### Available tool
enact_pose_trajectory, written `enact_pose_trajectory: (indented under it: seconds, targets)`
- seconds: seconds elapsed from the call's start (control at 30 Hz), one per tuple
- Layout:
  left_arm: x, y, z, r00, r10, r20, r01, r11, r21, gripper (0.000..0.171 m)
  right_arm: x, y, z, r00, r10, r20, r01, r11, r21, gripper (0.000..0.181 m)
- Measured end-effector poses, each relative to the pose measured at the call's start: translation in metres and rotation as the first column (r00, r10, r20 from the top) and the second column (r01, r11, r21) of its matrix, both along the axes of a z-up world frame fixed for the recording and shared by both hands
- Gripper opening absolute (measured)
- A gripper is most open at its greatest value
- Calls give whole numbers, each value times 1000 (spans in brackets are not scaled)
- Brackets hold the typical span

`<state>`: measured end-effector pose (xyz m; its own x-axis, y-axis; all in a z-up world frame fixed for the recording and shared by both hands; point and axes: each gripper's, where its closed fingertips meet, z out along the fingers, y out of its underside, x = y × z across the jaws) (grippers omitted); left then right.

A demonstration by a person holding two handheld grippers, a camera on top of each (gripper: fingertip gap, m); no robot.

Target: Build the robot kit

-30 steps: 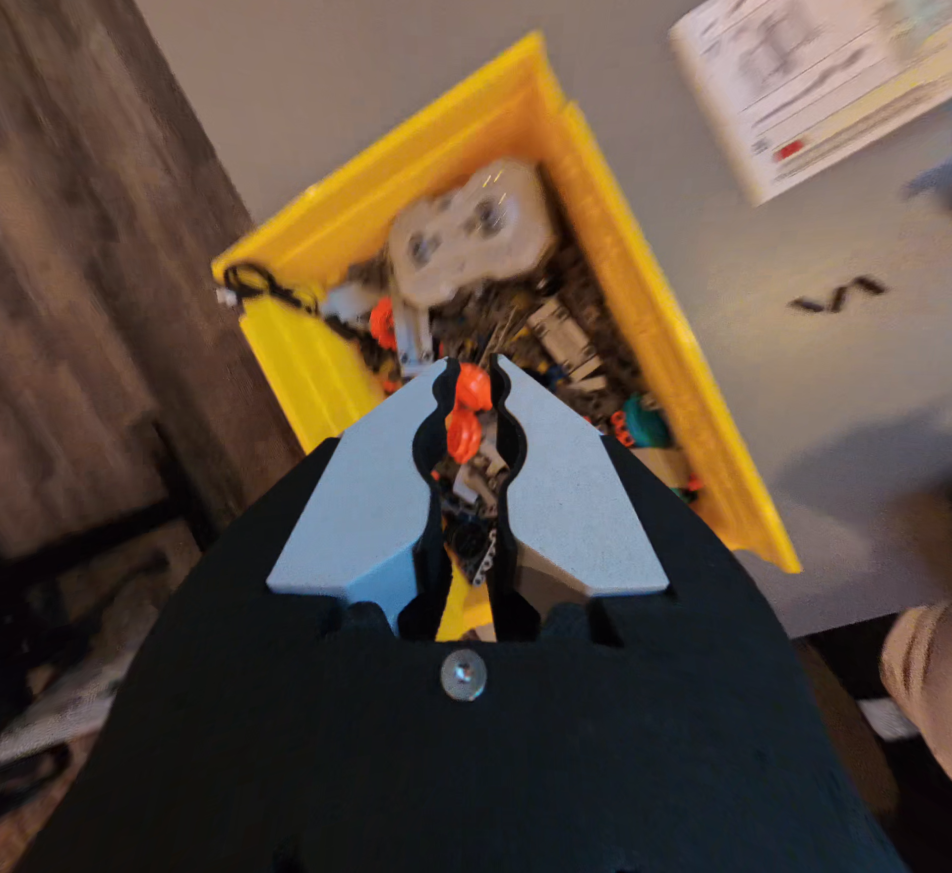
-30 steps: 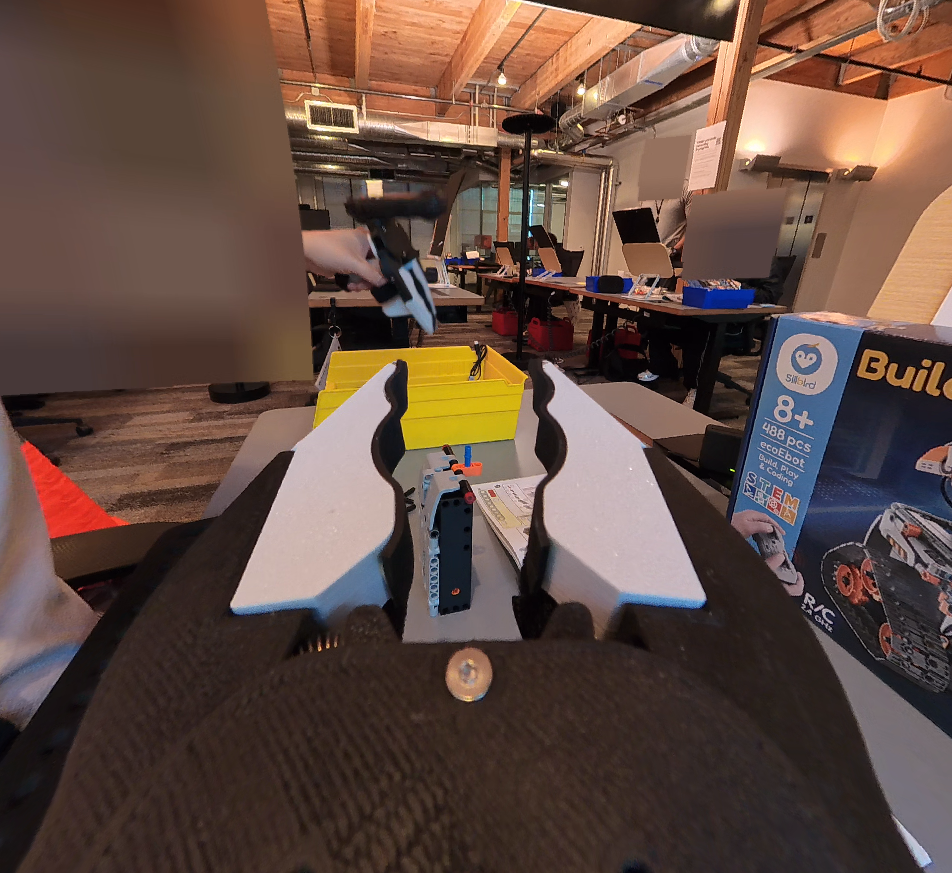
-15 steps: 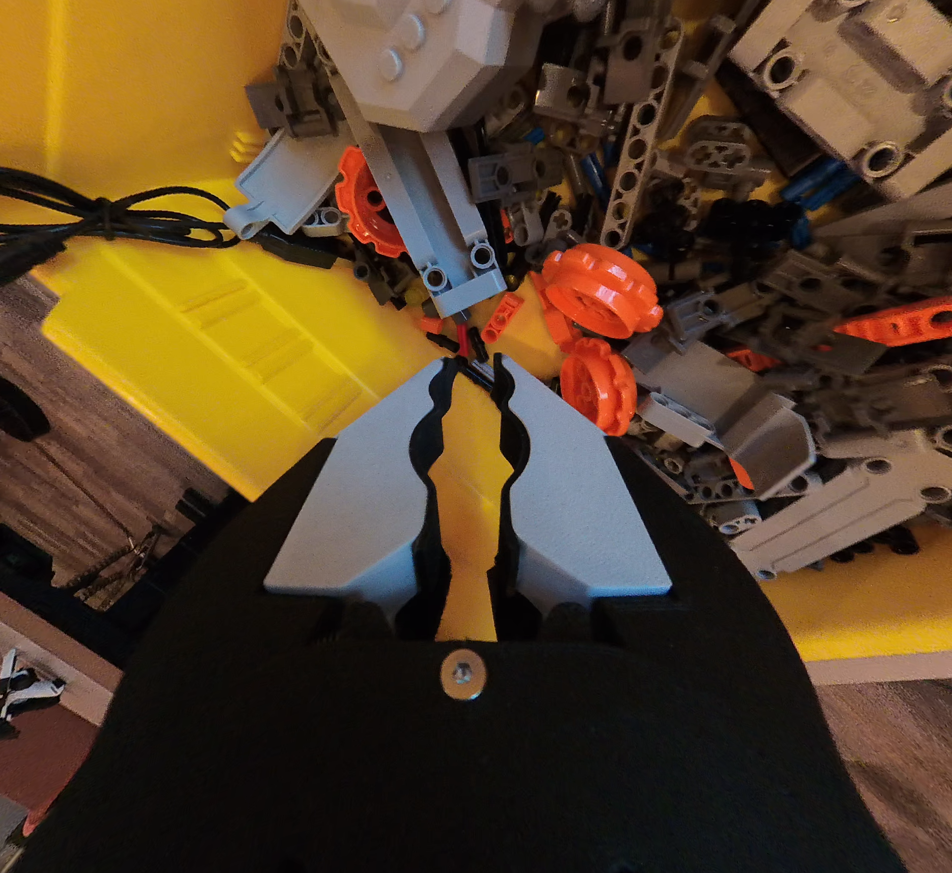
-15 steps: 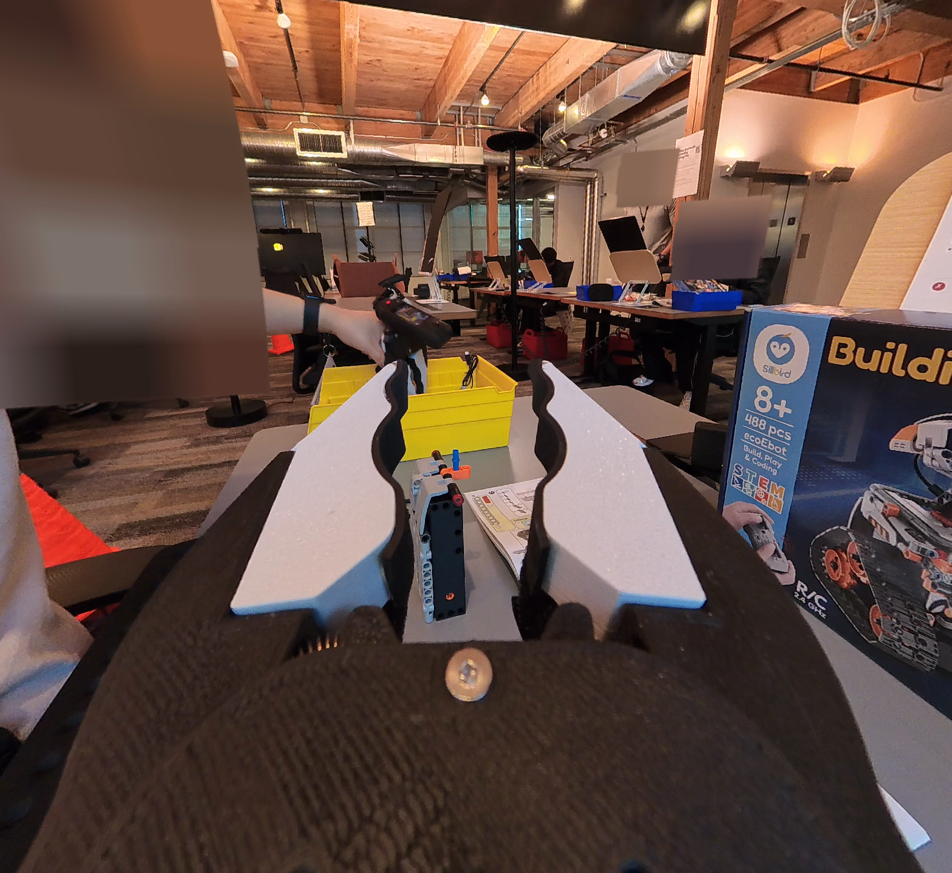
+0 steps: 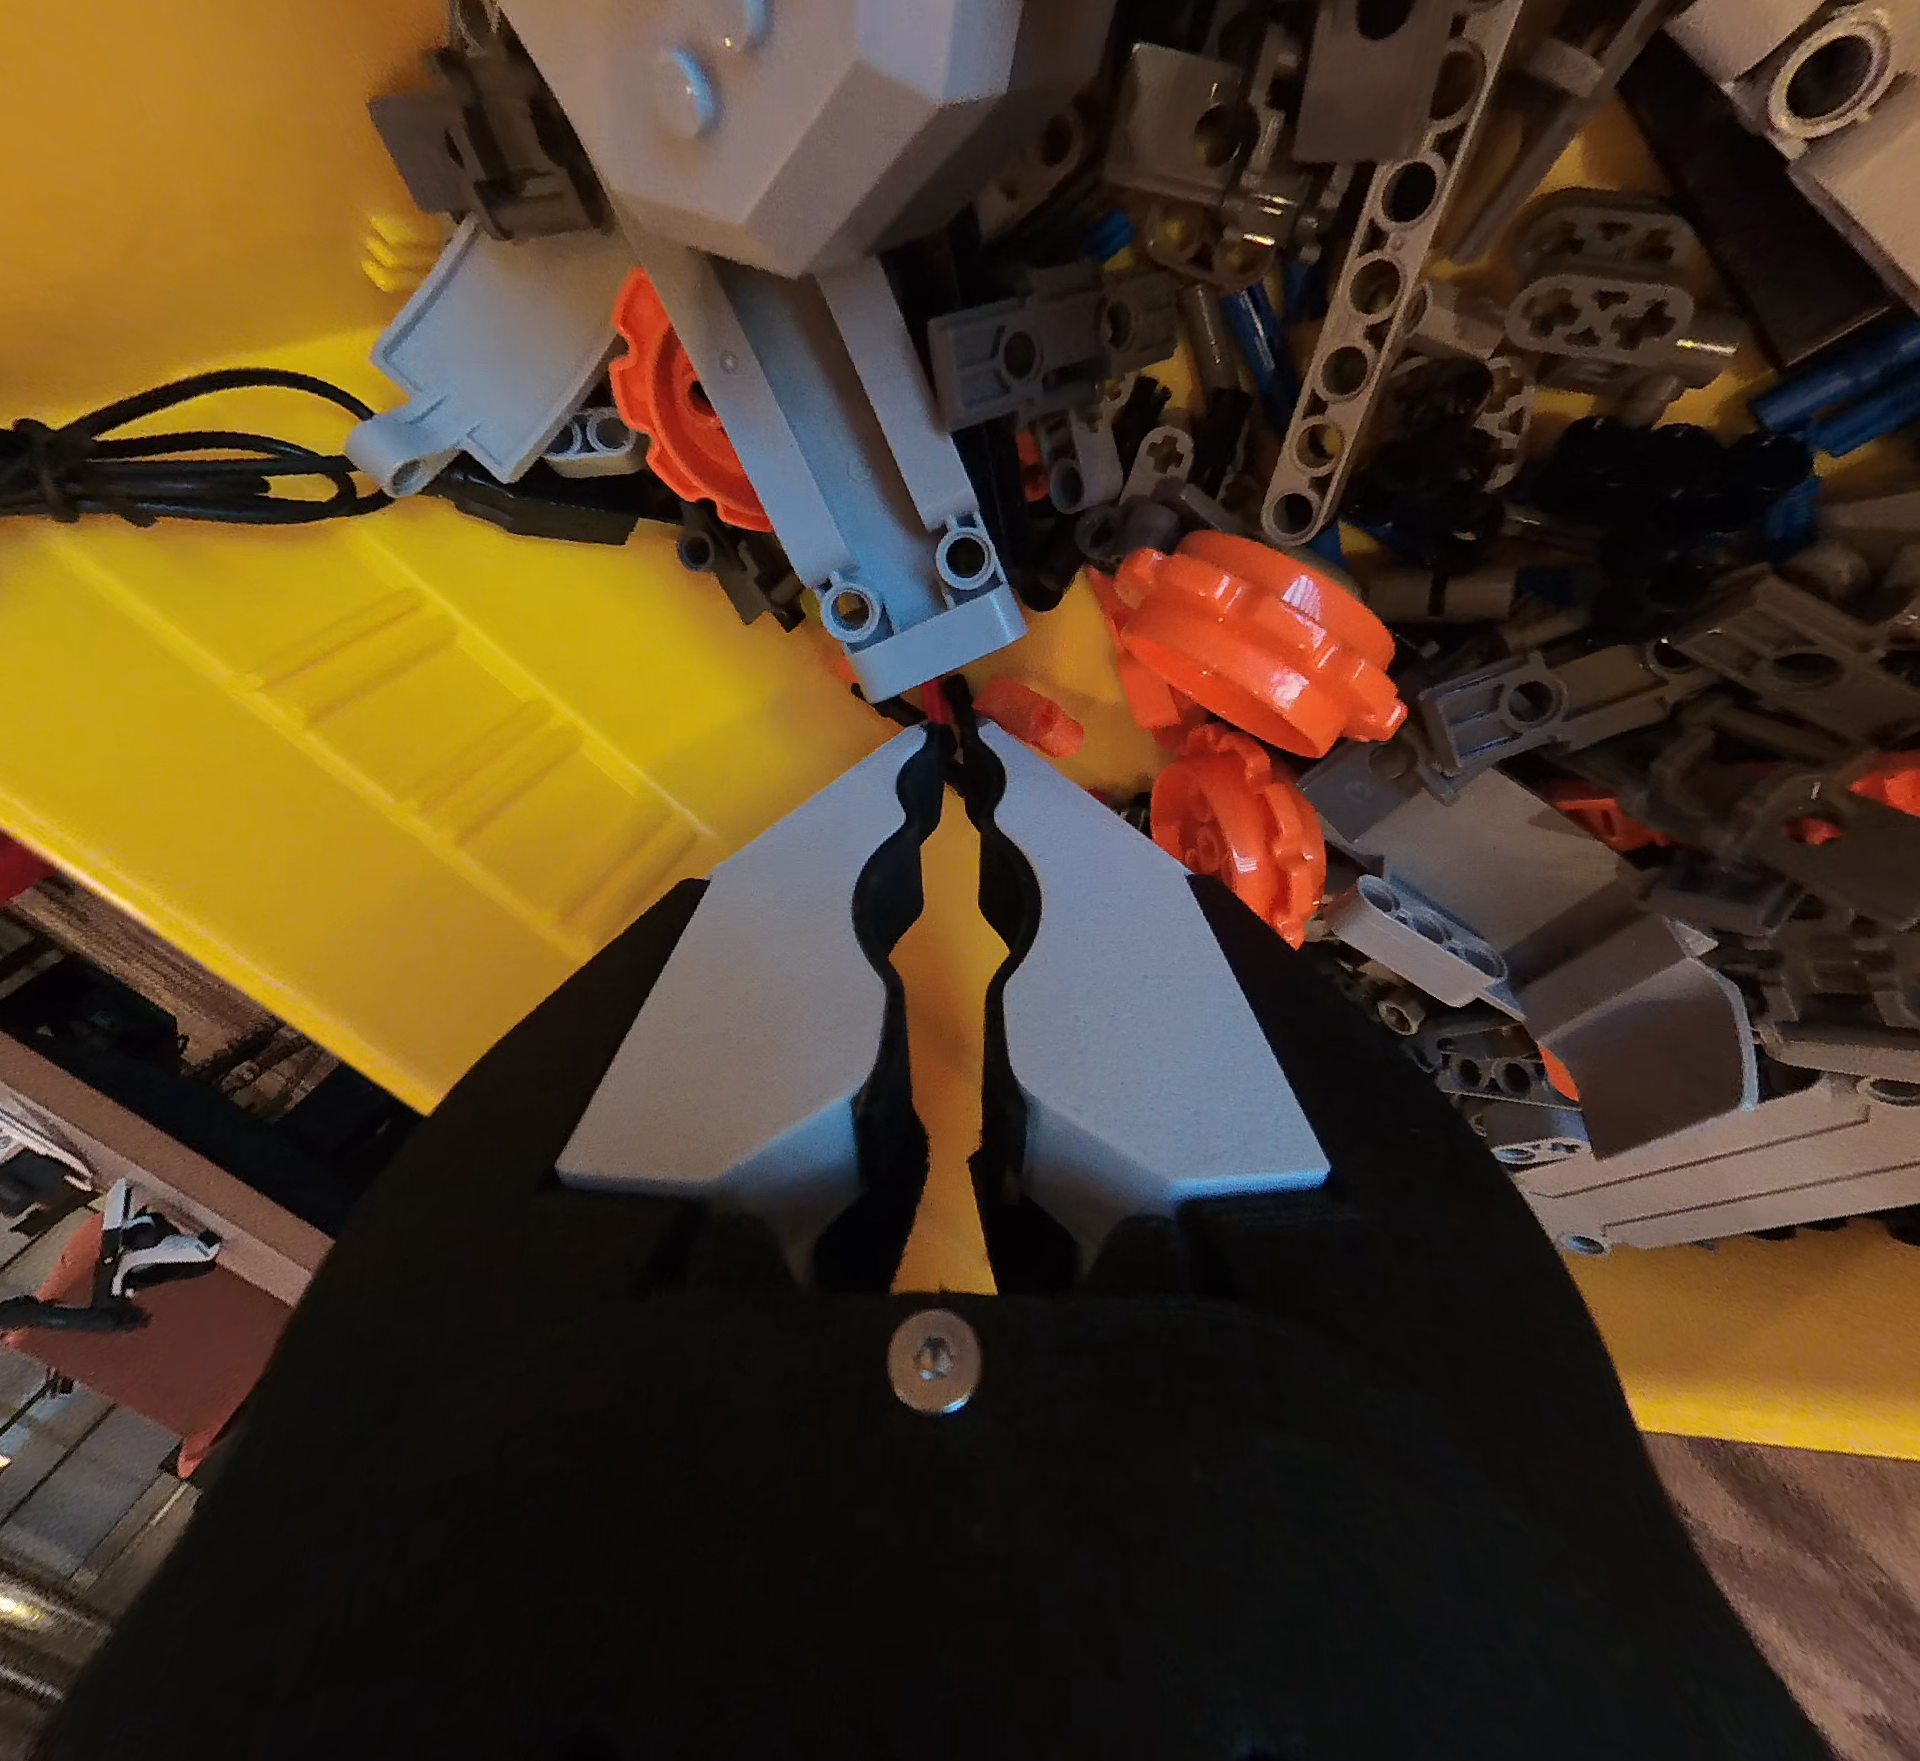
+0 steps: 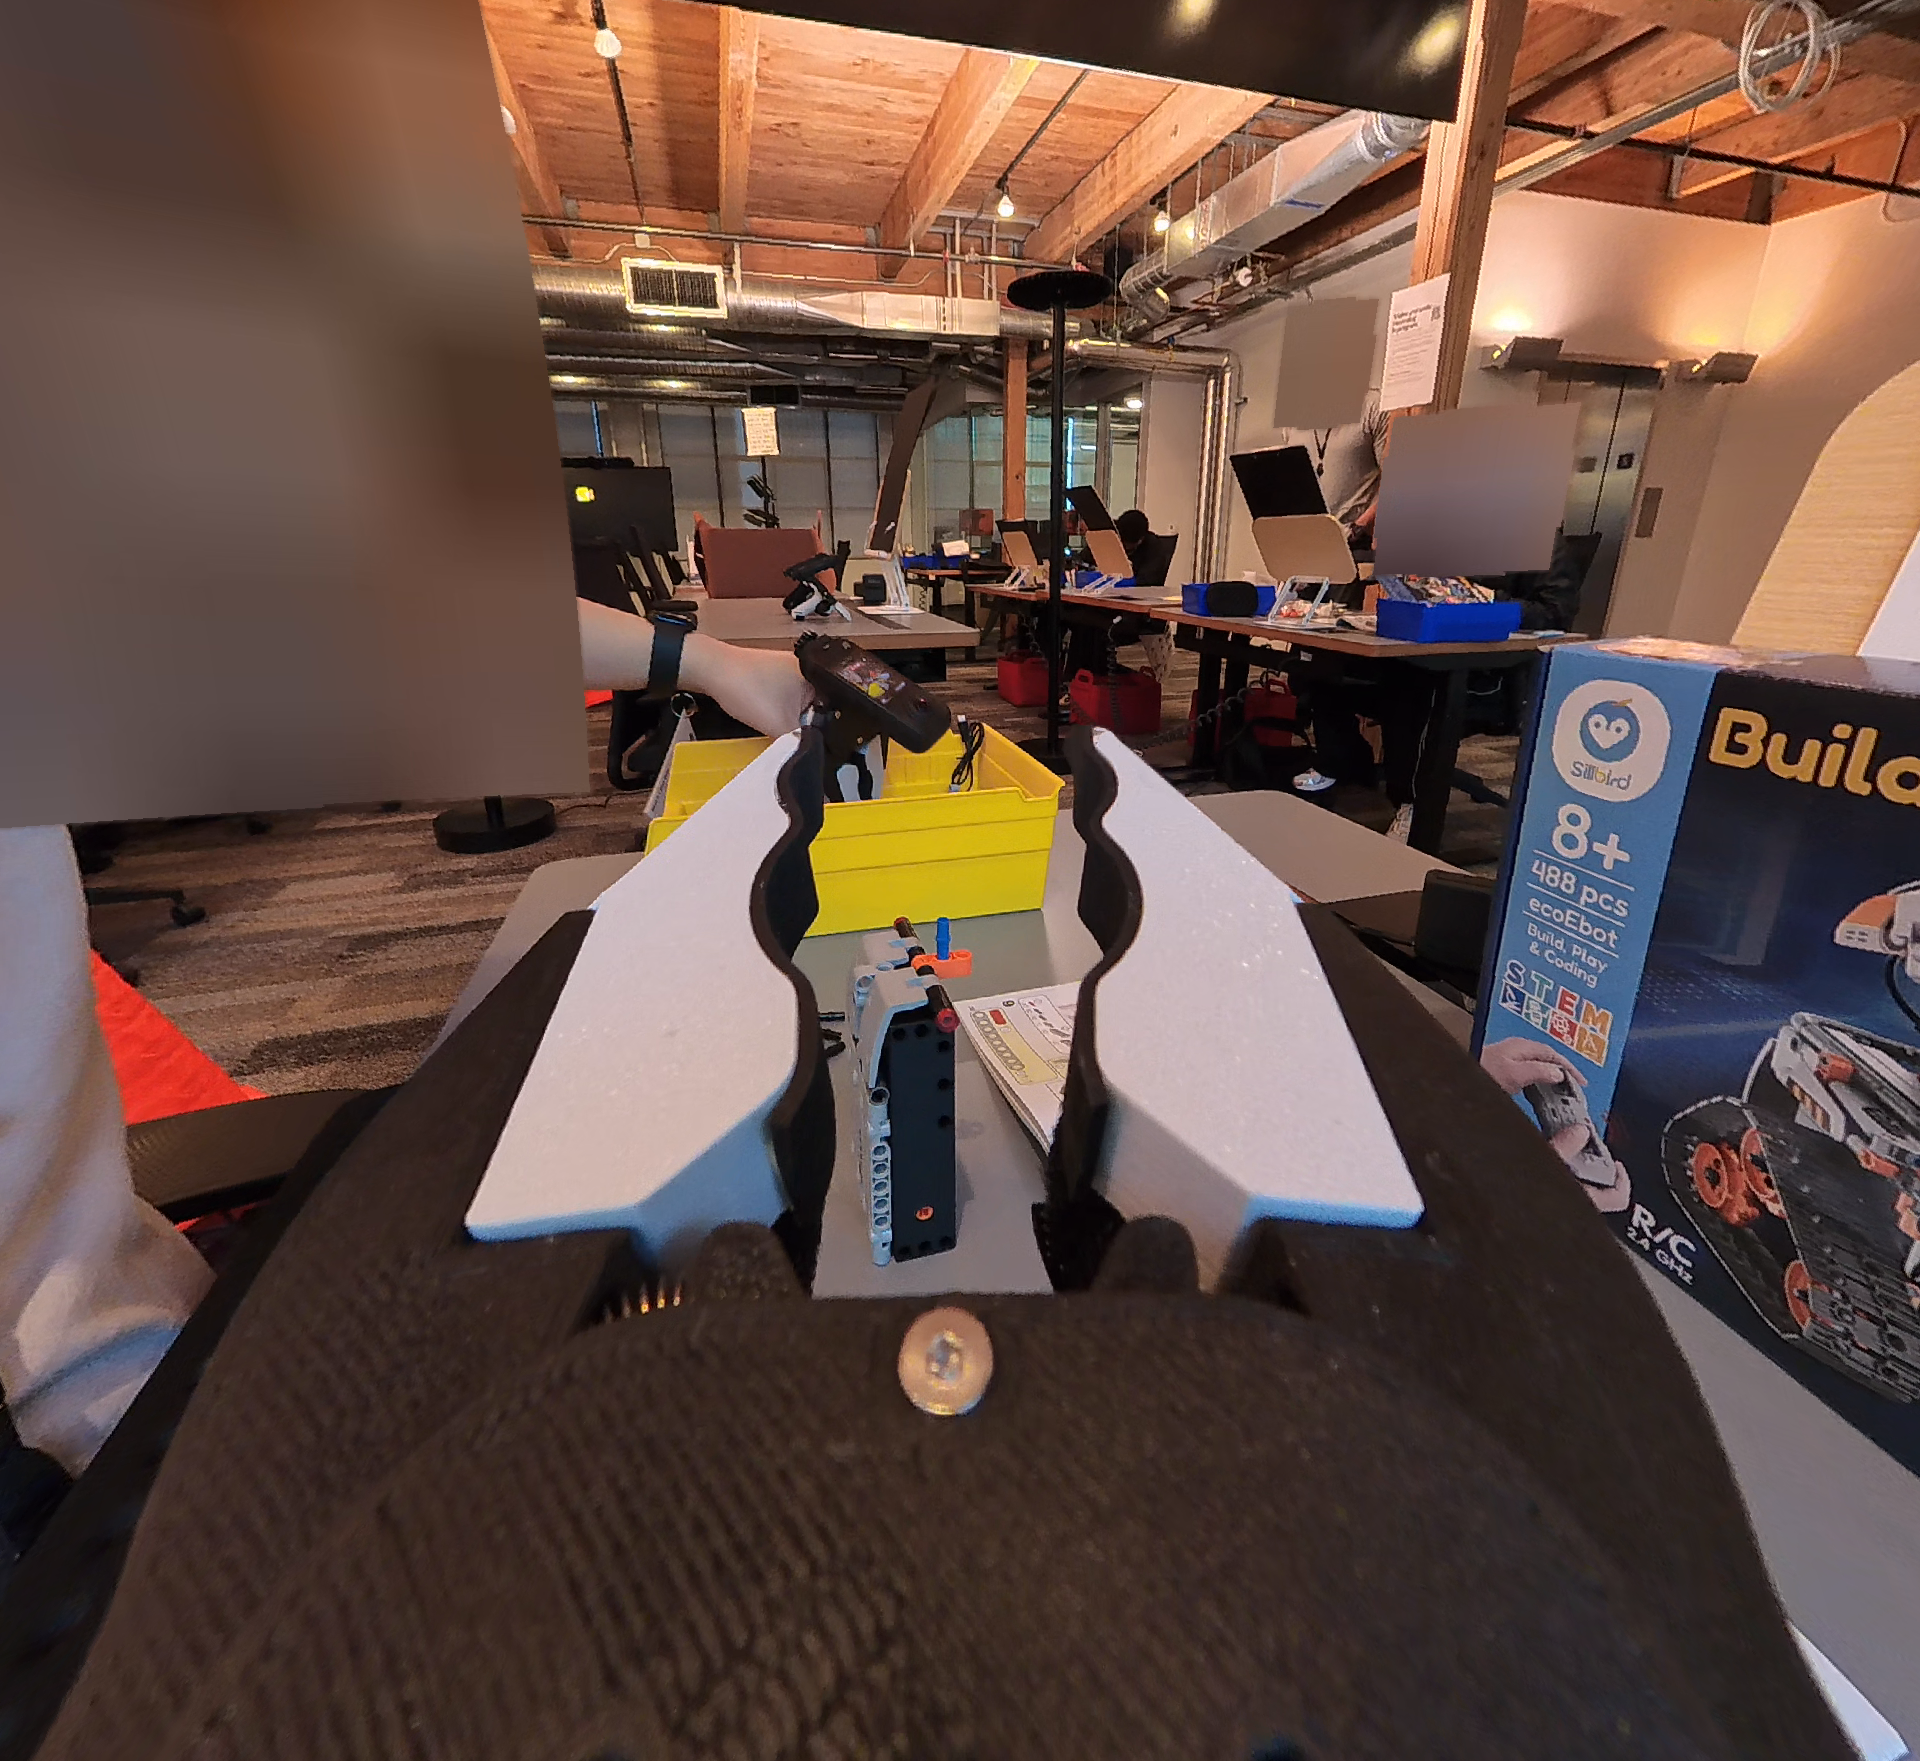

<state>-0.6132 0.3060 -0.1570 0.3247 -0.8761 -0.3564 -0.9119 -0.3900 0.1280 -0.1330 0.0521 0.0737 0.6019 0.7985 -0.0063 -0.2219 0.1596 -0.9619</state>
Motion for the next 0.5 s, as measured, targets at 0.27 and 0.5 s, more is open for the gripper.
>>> enact_pose_trajectory:
  seconds: [0.27, 0.5]
  targets:
    - [1, -1, -1, 998, 44, 35, -42, 998, -39, 0, -2, -5, 5, 1000, 10, -2, -10, 1000, 18, 48]
    - [3, -2, -2, 996, 67, 58, -64, 996, -60, 2, -2, -5, 5, 1000, 9, 0, -9, 1000, 20, 48]
